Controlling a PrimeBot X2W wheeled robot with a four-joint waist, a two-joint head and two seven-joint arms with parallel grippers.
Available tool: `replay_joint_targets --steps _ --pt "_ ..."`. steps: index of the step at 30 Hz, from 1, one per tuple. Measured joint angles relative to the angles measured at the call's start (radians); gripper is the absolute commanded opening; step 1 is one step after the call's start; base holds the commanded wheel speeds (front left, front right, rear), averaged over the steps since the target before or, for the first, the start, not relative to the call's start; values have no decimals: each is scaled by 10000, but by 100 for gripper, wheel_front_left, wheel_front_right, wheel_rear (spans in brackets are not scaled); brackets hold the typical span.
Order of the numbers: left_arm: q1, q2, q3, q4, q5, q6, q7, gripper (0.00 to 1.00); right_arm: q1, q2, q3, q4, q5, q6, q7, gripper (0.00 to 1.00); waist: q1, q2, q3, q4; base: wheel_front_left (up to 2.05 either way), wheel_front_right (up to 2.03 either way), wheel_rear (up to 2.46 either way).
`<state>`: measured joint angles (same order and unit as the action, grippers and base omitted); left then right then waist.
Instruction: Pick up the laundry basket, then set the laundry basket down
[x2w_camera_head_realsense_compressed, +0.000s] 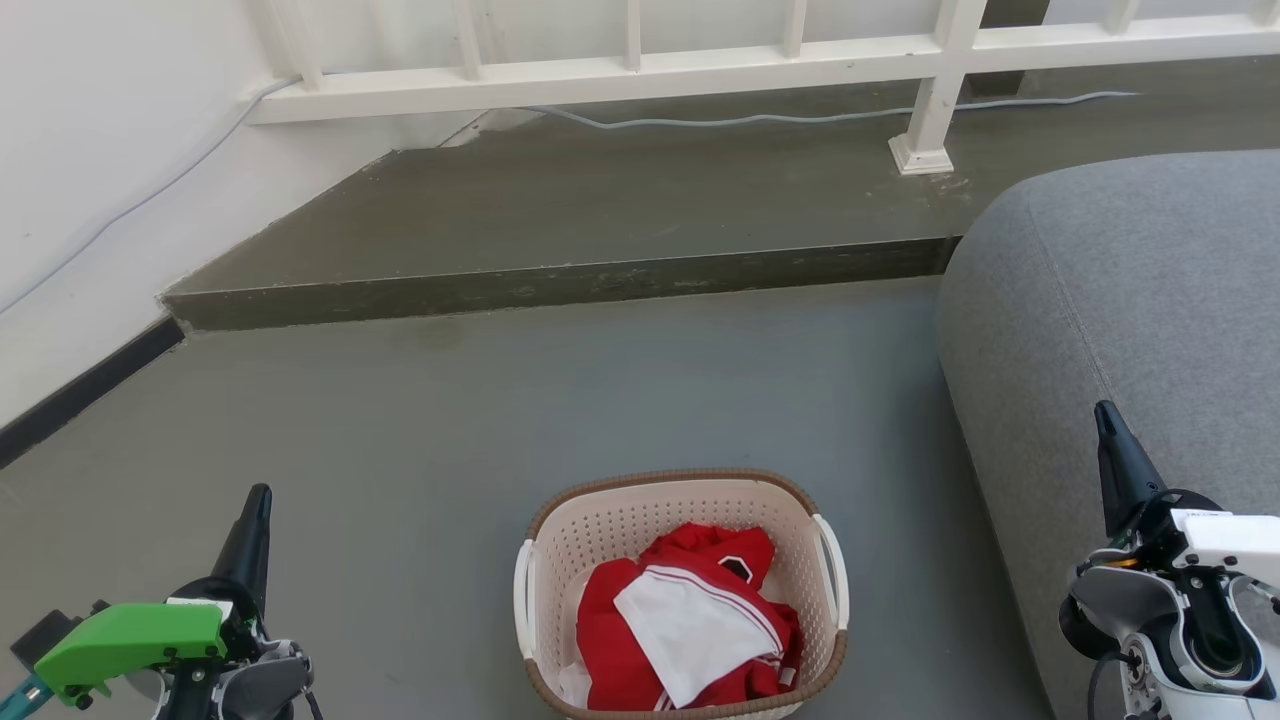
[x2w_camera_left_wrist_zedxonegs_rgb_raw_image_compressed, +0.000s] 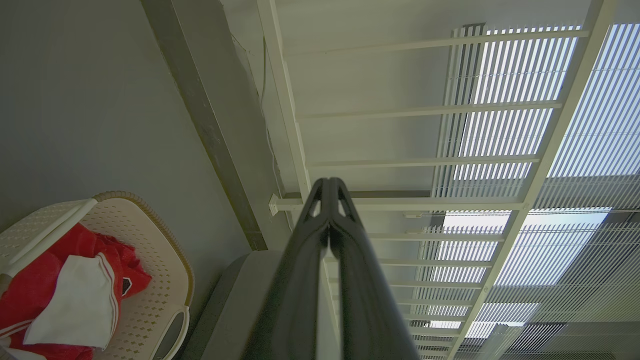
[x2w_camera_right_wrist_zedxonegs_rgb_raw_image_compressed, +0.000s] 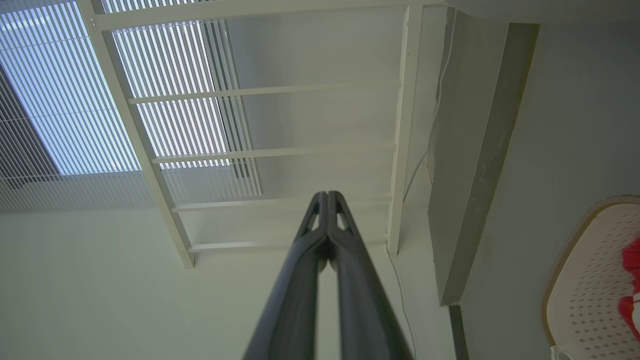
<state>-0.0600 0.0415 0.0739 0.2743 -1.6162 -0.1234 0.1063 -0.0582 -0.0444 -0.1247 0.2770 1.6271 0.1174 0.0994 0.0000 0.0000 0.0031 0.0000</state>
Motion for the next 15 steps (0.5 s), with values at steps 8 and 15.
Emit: replay_joint_targets --steps 8,15 --pt "0 0 0 0 0 0 0 0 0 0 -4 0 0 0 0 0 0 0 0 0 0 0 0" --pt "0 0 2 0 0 2 0 0 0 2 -6 0 0 0 0 0 0 0 0 0 0 0 0"
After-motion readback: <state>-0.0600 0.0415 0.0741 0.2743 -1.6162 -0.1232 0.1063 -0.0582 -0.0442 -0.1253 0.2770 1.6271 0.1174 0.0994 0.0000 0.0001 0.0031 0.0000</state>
